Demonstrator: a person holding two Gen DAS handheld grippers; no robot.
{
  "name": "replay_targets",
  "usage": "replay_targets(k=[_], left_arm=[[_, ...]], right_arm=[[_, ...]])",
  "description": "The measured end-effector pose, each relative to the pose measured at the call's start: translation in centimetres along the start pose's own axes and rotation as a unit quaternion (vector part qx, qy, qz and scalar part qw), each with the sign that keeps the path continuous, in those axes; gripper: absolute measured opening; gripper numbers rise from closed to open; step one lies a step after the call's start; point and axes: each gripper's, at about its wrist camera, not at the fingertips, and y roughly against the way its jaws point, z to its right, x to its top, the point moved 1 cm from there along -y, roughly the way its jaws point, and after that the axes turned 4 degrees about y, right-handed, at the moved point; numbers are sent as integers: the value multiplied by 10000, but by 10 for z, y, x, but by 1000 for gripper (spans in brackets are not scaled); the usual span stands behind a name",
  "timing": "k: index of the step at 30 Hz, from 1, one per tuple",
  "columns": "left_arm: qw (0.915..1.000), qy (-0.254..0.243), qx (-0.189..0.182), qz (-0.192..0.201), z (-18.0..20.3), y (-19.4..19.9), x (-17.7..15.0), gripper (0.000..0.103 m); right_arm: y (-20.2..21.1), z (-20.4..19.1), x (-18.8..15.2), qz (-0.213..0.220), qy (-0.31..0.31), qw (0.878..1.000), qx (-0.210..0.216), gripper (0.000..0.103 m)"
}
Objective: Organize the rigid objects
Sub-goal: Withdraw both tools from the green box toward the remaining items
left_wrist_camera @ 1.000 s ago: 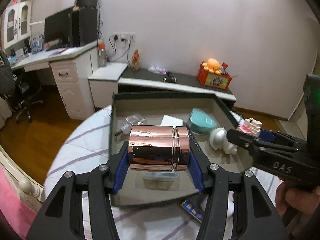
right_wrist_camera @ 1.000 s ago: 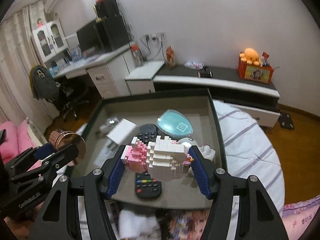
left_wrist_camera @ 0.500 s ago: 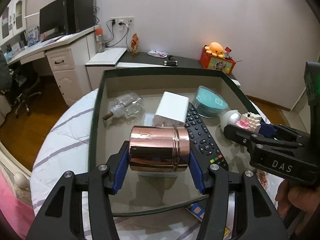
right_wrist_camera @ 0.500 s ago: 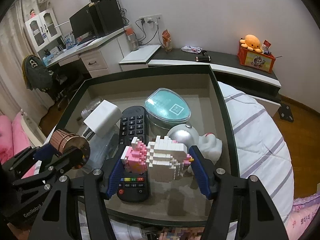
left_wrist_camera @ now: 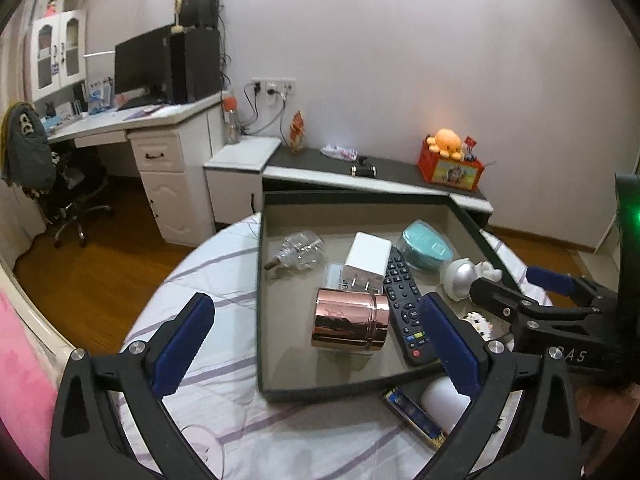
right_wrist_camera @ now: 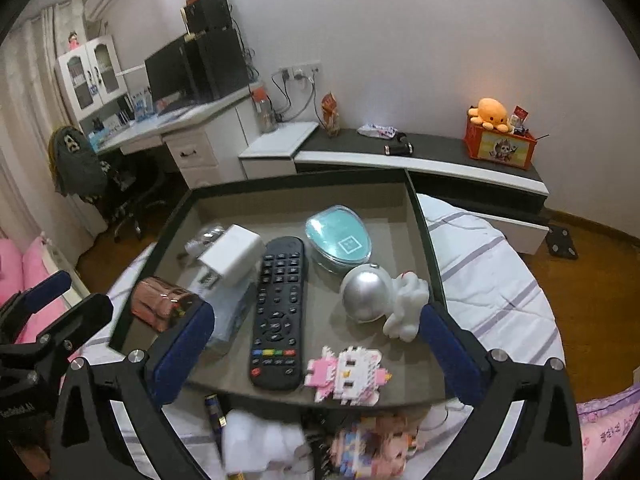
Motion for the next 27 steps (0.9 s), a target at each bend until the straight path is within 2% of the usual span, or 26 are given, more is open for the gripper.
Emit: replay_targets(k=[8, 14, 20, 27], left_arm=[[9990, 138, -69, 430, -13, 63, -12, 103], [9974, -96, 217, 681, -8, 100, -32, 103], [9961, -274, 281, 794, 3, 134, -57, 103], [9967, -251, 240, 735, 0, 156, -79, 103]], right_arm=[[64, -13, -19, 639, -145, 9977, 151, 103], [112, -21, -44, 1065, -150, 9938, 282, 103], [156, -26, -73, 1452, -137, 9886, 373, 103], [190, -40, -98, 1696, 53, 9852, 223, 103]])
